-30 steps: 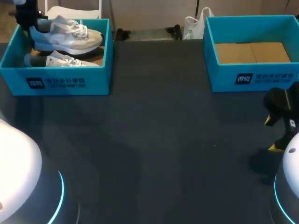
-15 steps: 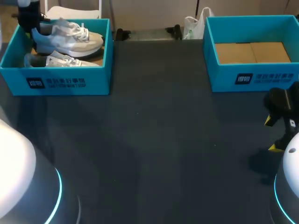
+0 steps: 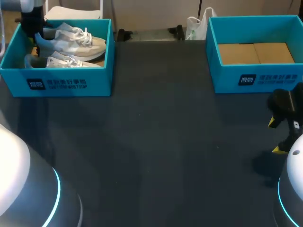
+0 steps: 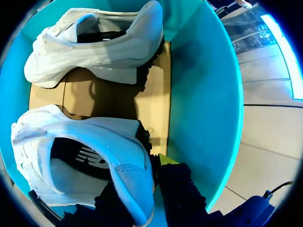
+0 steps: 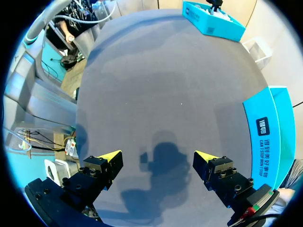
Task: Take the shoe out of the shoebox, open the shoe tongue, remove and reinsert the insole, then place the shoe into the shoebox
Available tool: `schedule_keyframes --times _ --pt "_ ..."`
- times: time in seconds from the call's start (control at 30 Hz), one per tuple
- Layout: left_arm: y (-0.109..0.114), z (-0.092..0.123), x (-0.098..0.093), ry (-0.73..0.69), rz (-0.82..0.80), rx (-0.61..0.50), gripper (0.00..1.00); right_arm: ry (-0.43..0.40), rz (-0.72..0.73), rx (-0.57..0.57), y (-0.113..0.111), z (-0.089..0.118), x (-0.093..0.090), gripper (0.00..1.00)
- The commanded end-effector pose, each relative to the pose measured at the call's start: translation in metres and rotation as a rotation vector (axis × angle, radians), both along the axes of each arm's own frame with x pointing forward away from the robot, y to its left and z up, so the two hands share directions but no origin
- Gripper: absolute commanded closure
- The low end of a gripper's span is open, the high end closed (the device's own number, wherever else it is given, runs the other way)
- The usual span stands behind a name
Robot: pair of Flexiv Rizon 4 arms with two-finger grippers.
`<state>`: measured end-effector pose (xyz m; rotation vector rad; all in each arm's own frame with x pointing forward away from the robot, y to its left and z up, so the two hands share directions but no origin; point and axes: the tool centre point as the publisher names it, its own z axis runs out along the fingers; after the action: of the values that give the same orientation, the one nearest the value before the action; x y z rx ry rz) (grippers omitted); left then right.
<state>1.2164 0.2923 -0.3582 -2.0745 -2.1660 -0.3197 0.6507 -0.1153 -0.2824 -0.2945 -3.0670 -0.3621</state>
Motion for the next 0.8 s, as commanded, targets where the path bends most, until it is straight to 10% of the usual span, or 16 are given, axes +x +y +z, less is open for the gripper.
schedule_keyframes --times 0.03,0.2,0.37,0.5,0.57,0.8 --pt "-0.001 -0.001 0.001 -0.001 -0.003 0.000 1.00 -0.002 -0.001 -0.003 0.001 -0.001 -0.001 0.00" --pt "-0.001 -0.004 0.001 -0.001 -0.007 0.001 1.00 -0.002 -0.001 -0.003 0.001 -0.001 -0.001 0.00" --pt "-0.001 -0.005 0.001 0.020 0.001 -0.030 0.62 -0.002 -0.001 -0.003 0.001 -0.001 -0.001 0.00" --pt "-0.002 -0.002 -0.003 0.016 -0.004 -0.045 0.53 -0.002 -0.001 -0.003 0.001 -0.001 -0.001 0.00" --pt "-0.003 0.000 -0.002 0.021 -0.003 -0.059 0.28 -0.002 -0.001 -0.003 0.001 -0.001 -0.001 0.00" --pt "-0.007 0.012 -0.004 0.019 -0.015 -0.097 0.11 -0.002 -0.001 -0.003 0.001 -0.001 -0.001 0.00"
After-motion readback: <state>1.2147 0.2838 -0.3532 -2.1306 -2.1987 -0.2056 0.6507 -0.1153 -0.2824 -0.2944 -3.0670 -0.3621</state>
